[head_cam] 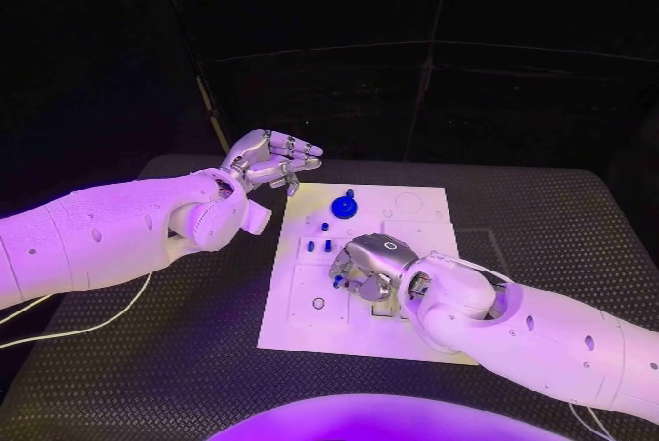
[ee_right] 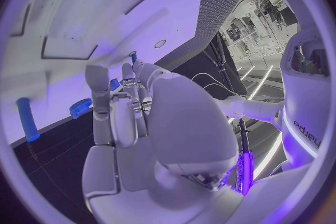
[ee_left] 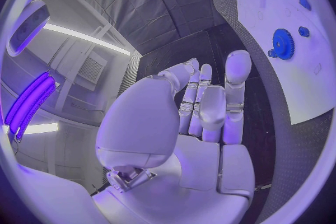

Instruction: Assemble the parts on the task board

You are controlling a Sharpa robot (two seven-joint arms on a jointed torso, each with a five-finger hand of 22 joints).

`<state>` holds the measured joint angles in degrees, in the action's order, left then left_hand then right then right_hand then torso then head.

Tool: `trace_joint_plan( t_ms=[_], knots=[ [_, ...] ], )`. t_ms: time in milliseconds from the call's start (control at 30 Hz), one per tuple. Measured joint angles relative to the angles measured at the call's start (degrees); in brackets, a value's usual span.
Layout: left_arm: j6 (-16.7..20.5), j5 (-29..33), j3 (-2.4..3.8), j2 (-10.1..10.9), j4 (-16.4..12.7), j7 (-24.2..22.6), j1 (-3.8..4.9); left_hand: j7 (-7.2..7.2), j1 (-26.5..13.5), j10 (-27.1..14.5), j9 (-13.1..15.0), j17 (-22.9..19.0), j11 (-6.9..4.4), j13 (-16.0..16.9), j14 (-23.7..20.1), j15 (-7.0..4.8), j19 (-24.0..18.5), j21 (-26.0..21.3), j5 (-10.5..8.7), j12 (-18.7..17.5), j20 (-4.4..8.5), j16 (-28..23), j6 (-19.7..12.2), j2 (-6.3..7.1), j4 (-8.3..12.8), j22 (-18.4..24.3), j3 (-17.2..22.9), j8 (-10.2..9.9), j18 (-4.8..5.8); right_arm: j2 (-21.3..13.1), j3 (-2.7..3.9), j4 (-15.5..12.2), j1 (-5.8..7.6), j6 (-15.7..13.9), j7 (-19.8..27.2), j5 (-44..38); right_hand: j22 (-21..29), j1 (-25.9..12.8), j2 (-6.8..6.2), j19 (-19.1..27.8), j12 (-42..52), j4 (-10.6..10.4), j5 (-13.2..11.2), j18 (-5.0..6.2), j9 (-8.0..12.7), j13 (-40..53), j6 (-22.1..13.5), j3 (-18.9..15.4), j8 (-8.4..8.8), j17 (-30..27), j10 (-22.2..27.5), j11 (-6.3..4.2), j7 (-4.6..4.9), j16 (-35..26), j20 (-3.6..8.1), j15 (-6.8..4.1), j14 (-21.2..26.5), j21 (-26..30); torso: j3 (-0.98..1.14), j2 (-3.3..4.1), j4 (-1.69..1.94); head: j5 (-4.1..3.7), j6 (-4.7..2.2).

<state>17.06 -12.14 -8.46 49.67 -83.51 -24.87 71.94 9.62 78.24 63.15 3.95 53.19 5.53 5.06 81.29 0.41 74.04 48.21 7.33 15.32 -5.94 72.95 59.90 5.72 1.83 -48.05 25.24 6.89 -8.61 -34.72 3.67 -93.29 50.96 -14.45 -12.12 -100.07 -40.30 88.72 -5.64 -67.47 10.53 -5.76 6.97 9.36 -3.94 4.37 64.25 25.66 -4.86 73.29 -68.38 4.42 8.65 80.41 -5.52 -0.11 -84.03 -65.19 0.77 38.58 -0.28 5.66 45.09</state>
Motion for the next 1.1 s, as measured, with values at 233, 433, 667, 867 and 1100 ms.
trace_joint_plan(
  t_ms=[233,433,667,867,1100],
  knots=[
    [-0.1,0.0,0.0,0.0,0.0,0.0,0.0,0.0,0.0,0.0,0.0,0.0,0.0,0.0,0.0,0.0,0.0,0.0,0.0,0.0,0.0,0.0,0.0,0.0,0.0,0.0,0.0,0.0,0.01,0.2,0.06,0.3,0.01,0.3,0.0,-0.2,0.1,-0.2,-0.23,0.0,0.0,0.0,0.0,0.0,0.0,0.0,0.0,0.0,0.06,0.0,0.0,0.0,0.0,0.0,0.0,0.0,0.0,0.0,0.0,0.0,0.0,0.07,0.2],
    [-0.1,0.0,0.0,0.0,0.0,0.0,0.0,0.0,0.0,-0.2,0.0,0.0,-0.21,0.0,0.0,0.0,0.0,0.0,0.0,0.0,0.0,0.0,0.0,0.0,0.0,0.0,0.0,0.0,0.03,0.4,0.11,0.5,0.08,0.7,0.0,-0.6,0.2,-0.2,-0.23,0.0,0.0,0.0,0.0,0.0,0.0,0.0,0.0,0.0,0.11,-0.1,0.0,0.0,-0.01,0.0,0.0,0.0,0.0,0.0,0.01,-0.03,0.01,0.14,0.36],
    [-0.1,0.0,0.0,0.0,0.0,0.0,0.0,0.0,0.0,-0.2,0.0,0.0,-0.21,0.0,0.0,0.0,0.0,0.0,0.0,0.0,0.0,0.0,0.0,0.0,0.0,0.0,0.0,0.0,0.15,0.7,0.11,0.5,0.12,1.4,-0.1,-1.0,0.3,-0.7,-0.21,0.0,0.0,0.0,0.0,0.0,0.0,0.0,0.0,0.0,0.26,-0.2,0.0,0.0,-0.01,0.0,0.0,0.0,0.0,0.0,0.0,-0.08,0.02,0.19,0.42],
    [-0.2,0.0,0.0,0.0,0.0,0.0,0.0,0.0,0.0,-0.4,0.0,-0.1,0.0,0.0,0.0,0.0,0.0,0.0,0.0,0.0,0.0,0.0,0.0,0.0,0.0,0.1,0.0,0.0,0.16,0.7,0.06,0.5,0.15,1.5,-0.2,-1.4,0.3,-0.7,-0.21,0.0,0.0,0.0,0.0,0.0,0.0,0.0,0.0,0.0,0.27,-0.3,0.0,0.0,-0.02,0.0,0.0,0.0,0.0,0.0,0.0,-0.08,0.02,0.21,0.45],
    [-0.2,0.1,0.0,0.0,0.0,0.1,0.0,0.0,0.0,-0.4,0.0,-0.1,0.0,0.0,0.0,0.0,0.0,0.0,0.0,0.0,0.0,0.0,0.0,0.0,0.0,0.1,0.0,0.0,0.16,0.5,0.0,0.0,0.1,1.5,-0.5,-2.0,0.3,-0.7,-0.22,0.0,0.0,0.0,0.0,0.0,0.0,0.0,0.0,0.0,0.27,-0.3,0.0,0.0,-0.03,0.0,0.0,0.0,0.0,0.0,0.01,-0.08,0.02,0.18,0.4]
  ],
)
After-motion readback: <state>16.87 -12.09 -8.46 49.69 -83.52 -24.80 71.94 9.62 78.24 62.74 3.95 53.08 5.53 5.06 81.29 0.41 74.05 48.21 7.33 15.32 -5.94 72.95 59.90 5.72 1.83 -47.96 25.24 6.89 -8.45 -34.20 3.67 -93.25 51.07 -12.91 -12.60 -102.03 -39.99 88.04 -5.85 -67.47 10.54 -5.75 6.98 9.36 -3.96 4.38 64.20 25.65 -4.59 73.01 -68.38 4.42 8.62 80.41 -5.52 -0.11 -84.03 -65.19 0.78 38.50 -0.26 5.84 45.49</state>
